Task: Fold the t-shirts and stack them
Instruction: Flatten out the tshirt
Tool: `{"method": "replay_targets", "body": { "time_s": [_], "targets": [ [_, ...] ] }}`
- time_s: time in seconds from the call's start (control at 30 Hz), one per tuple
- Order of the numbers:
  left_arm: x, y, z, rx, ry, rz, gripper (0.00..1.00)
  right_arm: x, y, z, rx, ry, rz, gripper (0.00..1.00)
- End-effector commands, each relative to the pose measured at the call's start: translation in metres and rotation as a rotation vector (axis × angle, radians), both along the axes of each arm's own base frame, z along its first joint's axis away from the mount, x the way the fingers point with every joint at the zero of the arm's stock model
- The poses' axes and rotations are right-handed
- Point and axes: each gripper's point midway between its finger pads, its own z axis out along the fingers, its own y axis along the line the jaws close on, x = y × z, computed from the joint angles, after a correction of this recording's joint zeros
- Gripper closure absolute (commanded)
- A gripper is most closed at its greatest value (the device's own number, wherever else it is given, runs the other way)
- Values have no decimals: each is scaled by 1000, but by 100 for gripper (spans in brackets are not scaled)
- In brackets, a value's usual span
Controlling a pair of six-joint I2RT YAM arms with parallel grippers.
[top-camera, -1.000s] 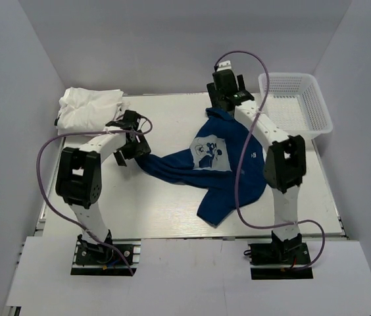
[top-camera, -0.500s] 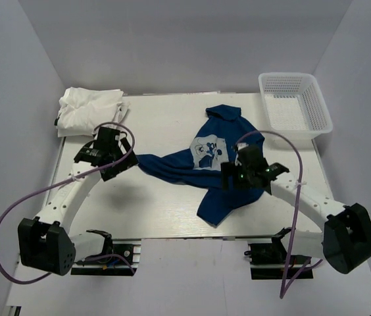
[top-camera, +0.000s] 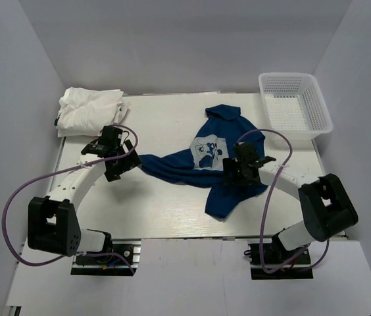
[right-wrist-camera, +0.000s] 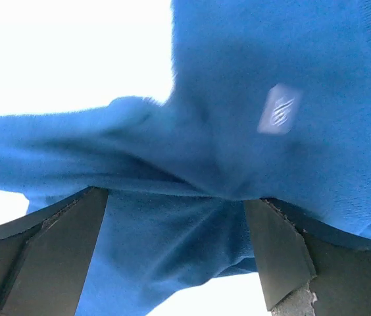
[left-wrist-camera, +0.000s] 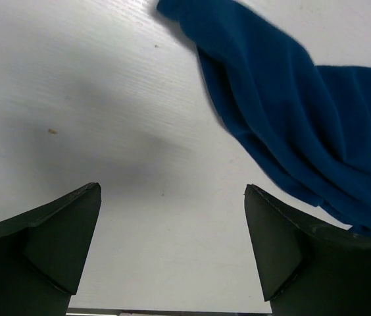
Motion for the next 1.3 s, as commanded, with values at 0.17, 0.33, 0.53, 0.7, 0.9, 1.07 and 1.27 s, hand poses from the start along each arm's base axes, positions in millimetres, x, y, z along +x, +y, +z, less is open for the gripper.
{"method": "replay_targets", "body": {
  "time_s": [0.17, 0.33, 0.53, 0.7, 0.9, 1.07, 1.27],
  "targets": [
    [30, 5, 8, -52, -73, 23, 0, 76, -34, 15, -70, -110, -109, 10],
    [45, -6, 7, -176, -99, 17, 0, 86, -21, 53, -28, -165, -21, 10],
    [44, -19, -23, -256, -68, 19, 7, 52, -8, 96, 88, -249, 13, 10],
    [59, -26, -34, -297, -84, 36, 23, -6, 0, 88, 146, -190, 90, 10],
    [66, -9, -52, -228, -63, 111, 49, -56, 5, 76, 151, -85, 162, 10],
    [75, -11, -54, -238, -69, 105, 65, -88, 6, 53, 109, 21, 217, 10],
    [76, -17, -56, -258, -96, 59, 100, -95, 14, 44, 61, 47, 218, 10]
  ]
}}
